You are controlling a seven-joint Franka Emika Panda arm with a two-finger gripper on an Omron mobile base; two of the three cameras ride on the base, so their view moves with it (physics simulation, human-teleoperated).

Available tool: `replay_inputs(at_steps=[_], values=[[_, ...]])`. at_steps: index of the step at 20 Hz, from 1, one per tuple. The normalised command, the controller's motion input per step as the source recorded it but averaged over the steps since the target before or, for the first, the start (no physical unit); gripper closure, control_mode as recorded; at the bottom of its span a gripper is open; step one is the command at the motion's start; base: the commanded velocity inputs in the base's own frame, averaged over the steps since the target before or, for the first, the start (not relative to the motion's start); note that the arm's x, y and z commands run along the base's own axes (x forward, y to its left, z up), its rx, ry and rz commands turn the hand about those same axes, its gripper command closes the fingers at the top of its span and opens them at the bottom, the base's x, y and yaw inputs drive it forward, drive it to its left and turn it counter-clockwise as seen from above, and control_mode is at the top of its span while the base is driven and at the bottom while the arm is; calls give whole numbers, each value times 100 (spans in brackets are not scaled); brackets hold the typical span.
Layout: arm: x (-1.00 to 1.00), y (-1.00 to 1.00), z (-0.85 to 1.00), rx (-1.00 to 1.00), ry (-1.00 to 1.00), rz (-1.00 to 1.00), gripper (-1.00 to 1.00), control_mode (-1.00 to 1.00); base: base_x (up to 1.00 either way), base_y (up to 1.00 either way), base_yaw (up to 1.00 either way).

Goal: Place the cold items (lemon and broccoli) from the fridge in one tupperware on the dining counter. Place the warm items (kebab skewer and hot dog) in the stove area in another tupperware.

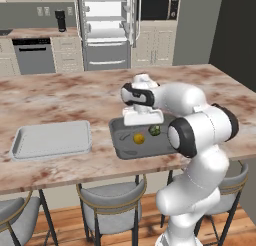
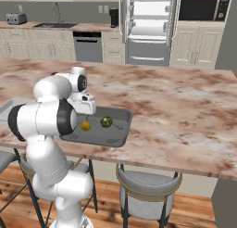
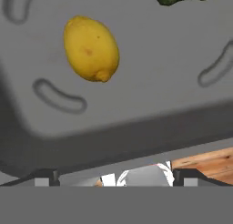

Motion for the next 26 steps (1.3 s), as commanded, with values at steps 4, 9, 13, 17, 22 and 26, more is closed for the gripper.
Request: replay_inputs(at_steps=[4, 9, 13, 17, 22, 26], values=[[-61, 0, 47, 0, -14, 0, -100, -100, 0, 0, 0], [-65, 0, 47, 0, -12, 0, -100, -100, 0, 0, 0], [-60, -1, 49, 0, -9, 0, -100, -100, 0, 0, 0], [-61, -10, 52, 1, -12, 0, -100, -100, 0, 0, 0], [-57, -13, 55, 6, -21, 0, -100, -100, 0, 0, 0], [-55, -28, 59, 6, -34, 0, -100, -100, 0, 0, 0]])
